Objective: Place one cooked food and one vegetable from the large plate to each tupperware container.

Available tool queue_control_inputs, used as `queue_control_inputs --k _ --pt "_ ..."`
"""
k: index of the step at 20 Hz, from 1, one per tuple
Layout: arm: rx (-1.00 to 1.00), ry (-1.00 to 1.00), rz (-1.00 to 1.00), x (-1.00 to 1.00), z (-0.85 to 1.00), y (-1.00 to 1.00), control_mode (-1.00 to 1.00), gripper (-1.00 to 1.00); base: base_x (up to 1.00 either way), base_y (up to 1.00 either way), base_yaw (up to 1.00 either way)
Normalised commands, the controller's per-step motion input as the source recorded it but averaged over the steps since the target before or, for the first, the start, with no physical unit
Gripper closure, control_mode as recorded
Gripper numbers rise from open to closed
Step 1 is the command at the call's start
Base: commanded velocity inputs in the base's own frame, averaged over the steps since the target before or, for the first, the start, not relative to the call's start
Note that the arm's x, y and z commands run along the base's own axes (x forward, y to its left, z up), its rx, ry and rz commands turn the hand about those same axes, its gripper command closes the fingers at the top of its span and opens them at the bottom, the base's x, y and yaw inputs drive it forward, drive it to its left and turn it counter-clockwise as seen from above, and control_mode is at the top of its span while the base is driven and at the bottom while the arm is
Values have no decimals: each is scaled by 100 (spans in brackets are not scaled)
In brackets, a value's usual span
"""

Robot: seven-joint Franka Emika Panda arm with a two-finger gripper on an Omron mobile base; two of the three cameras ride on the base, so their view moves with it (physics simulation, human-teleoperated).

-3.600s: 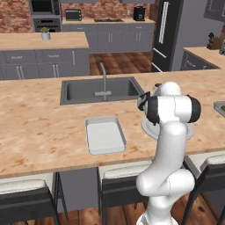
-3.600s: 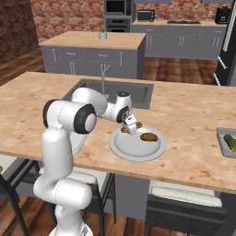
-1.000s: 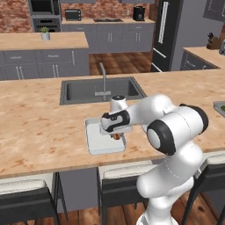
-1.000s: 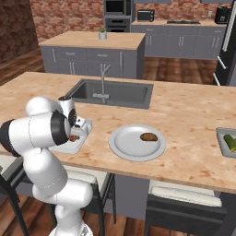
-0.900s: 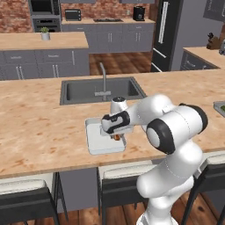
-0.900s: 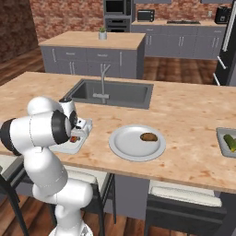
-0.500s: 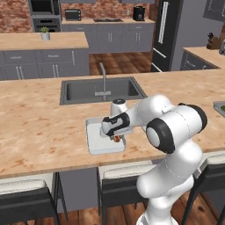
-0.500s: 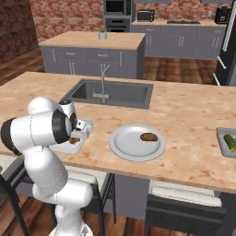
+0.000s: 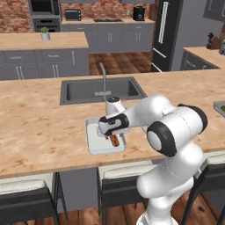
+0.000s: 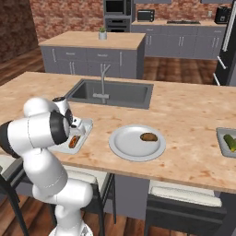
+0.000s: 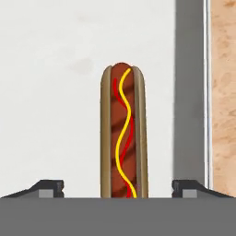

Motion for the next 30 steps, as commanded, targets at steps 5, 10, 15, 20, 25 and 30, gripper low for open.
queue_control_inputs --k 5,10,15,20,25,30 --pt "-4 1 -7 -3 57 -1 -100 -100 0 0 0" --pt "-2 0 -18 1 48 -78 -100 -100 0 0 0" --pt "0 0 -19 4 26 -100 -100 -100 0 0 0" --pt "2 0 -24 7 5 -100 -100 -100 0 0 0" --pt "7 -9 -12 -19 0 -79 -100 -100 0 0 0" --pt "0 -12 -11 3 -4 -75 -100 -100 0 0 0"
